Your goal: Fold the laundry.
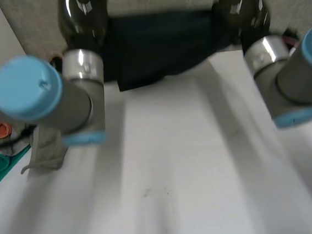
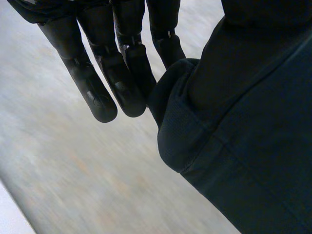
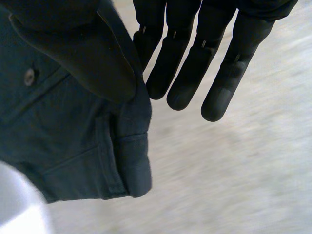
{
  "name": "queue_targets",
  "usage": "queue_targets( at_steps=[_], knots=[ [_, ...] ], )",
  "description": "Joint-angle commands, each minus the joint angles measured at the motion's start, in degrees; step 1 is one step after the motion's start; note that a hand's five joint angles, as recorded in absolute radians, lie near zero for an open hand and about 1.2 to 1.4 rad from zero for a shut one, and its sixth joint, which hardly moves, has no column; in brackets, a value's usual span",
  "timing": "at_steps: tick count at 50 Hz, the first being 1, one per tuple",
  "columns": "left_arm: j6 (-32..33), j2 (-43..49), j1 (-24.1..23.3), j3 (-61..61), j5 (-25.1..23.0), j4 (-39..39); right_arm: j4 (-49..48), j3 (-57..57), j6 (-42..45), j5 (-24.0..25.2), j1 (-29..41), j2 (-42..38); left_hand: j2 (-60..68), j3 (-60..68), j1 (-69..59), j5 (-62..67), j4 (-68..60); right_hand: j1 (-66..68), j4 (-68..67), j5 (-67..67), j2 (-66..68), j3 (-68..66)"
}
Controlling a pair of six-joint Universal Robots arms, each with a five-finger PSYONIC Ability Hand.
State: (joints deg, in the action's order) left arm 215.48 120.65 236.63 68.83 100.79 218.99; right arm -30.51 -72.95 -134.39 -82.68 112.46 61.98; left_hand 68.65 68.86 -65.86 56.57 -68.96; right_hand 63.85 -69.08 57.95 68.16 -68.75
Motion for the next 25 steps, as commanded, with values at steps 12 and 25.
queue_targets(
  at_steps=[12, 25],
  knots=[
    [-1.03, -9.11, -2.32, 30.13, -0.07, -5.76, 28.4, -11.95, -3.76, 0.85, -1.37, -1.88, 11.35, 11.14, -14.14, 13.43, -11.04, 16.15, -10.92, 12.05, 11.84, -11.25],
    [-5.16, -13.51, -3.02, 30.58, -0.16, -10.77, 36.74, -12.04, -28.55, 4.45, -7.43, 8.33, 11.35, 11.14, -14.14, 13.43, -11.04, -33.74, 38.98, -37.85, -38.05, 38.64]
  ],
)
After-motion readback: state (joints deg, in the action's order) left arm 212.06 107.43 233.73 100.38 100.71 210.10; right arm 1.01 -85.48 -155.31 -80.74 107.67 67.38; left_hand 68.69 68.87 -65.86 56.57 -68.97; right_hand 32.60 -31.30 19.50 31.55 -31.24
